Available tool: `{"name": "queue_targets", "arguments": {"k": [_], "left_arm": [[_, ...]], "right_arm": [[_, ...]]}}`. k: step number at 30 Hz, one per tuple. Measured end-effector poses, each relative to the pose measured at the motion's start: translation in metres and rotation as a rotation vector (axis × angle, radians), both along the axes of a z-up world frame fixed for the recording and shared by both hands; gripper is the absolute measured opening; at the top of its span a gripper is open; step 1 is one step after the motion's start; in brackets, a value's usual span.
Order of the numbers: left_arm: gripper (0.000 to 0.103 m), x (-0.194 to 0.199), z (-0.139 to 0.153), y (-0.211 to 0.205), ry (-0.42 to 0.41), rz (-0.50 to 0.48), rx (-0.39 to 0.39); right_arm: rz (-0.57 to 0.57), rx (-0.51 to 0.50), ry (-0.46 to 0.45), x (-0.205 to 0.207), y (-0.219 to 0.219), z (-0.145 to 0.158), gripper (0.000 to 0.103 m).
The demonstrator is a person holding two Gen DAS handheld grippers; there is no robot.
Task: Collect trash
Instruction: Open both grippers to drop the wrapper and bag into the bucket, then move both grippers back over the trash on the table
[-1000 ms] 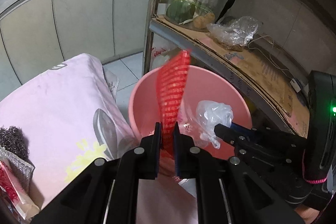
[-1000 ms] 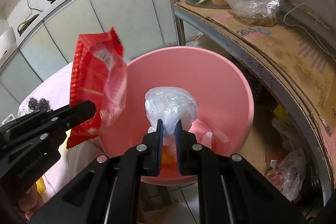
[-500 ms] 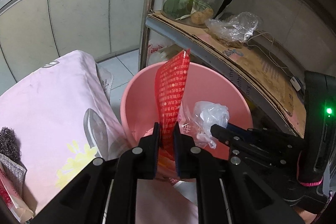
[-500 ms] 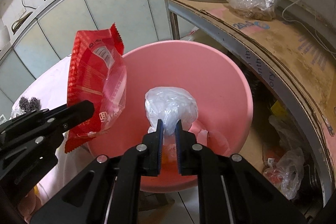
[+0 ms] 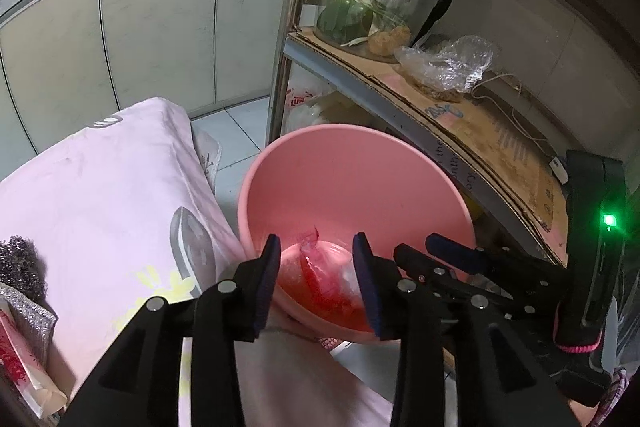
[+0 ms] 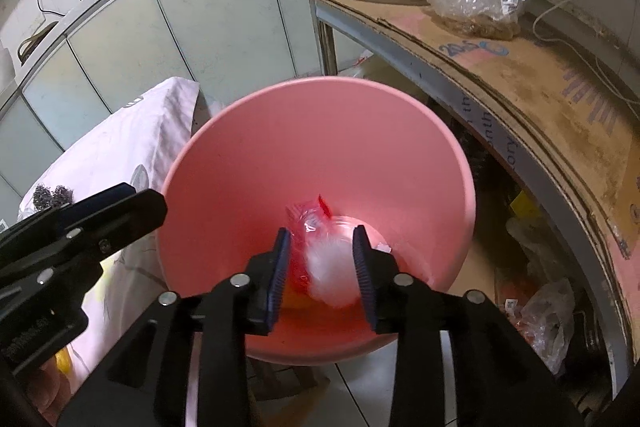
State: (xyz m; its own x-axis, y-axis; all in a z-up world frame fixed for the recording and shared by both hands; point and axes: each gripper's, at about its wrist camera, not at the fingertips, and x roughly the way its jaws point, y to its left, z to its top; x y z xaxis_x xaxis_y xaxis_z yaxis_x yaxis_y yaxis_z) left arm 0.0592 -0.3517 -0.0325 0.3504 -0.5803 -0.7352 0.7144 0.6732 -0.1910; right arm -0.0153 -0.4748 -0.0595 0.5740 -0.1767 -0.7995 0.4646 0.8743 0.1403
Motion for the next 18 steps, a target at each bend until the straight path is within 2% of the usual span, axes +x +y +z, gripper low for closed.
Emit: {"name": "queue_targets", "arguments": {"k": [18], "left_arm": [[0.038, -0.019, 0.033, 0.044, -0.047, 0.018, -0.054]], "right_arm": [[0.04, -0.059, -0.034, -0.014, 0.036, 0.034, 0.034]]}}
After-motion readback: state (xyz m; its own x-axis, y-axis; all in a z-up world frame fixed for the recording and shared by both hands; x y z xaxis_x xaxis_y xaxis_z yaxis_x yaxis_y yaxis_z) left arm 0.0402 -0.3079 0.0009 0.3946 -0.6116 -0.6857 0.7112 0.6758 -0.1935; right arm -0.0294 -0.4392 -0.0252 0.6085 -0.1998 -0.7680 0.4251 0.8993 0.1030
